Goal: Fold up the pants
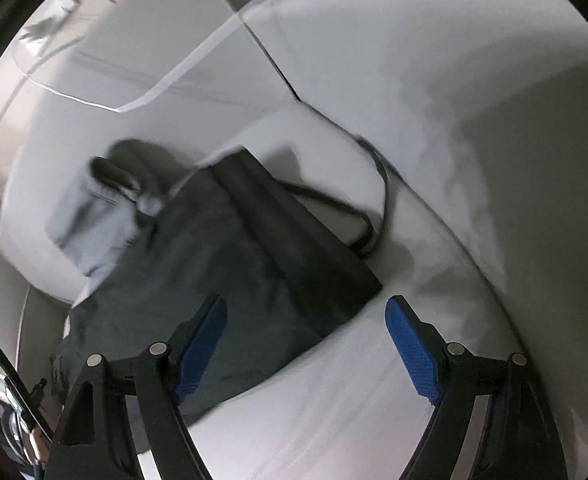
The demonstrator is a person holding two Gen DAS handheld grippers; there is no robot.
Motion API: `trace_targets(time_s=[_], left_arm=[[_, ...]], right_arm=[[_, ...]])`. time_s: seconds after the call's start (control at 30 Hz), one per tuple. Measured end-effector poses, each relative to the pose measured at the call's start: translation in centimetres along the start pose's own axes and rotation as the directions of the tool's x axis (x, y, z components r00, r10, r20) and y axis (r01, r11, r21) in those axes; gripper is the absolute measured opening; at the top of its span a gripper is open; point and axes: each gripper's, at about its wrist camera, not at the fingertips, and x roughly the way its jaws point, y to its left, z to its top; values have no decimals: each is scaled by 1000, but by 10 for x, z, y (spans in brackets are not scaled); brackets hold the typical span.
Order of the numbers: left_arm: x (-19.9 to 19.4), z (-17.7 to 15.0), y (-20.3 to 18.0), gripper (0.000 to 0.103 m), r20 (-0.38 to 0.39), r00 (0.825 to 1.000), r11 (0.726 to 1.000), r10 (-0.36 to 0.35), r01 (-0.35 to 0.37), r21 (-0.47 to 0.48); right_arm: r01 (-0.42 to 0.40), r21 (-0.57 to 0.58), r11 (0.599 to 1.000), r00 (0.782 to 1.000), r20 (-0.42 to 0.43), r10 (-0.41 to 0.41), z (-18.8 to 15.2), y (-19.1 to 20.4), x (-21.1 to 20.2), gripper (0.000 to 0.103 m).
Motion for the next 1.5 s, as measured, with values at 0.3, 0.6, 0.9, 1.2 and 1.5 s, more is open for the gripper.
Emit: trace_targets(time_s=[0.3,0.6,0.9,1.2,1.5], left_arm=[[47,-21,-10,33,-69,990,981,124,-112,155],[36,-47,-5,16,-88,966,943,243,-214,253],[11,-44,18,13,-117,979,973,170,-147,178],[-56,3,-73,55,3,969,938,-246,238,251],[15,16,-180,51,-210,927,858,-309,367,358]], right_arm=[[-88,61,994,995,40,86,-4,3,35,30],[-29,3,1000,982,184,28,-29,16,14,13],[99,-138,986,981,181,-73,-63,15,-11,15],[358,-385,851,908,356,-221,-56,108,-72,71],[-85,-716,693,992,4,125,-58,350,24,74]])
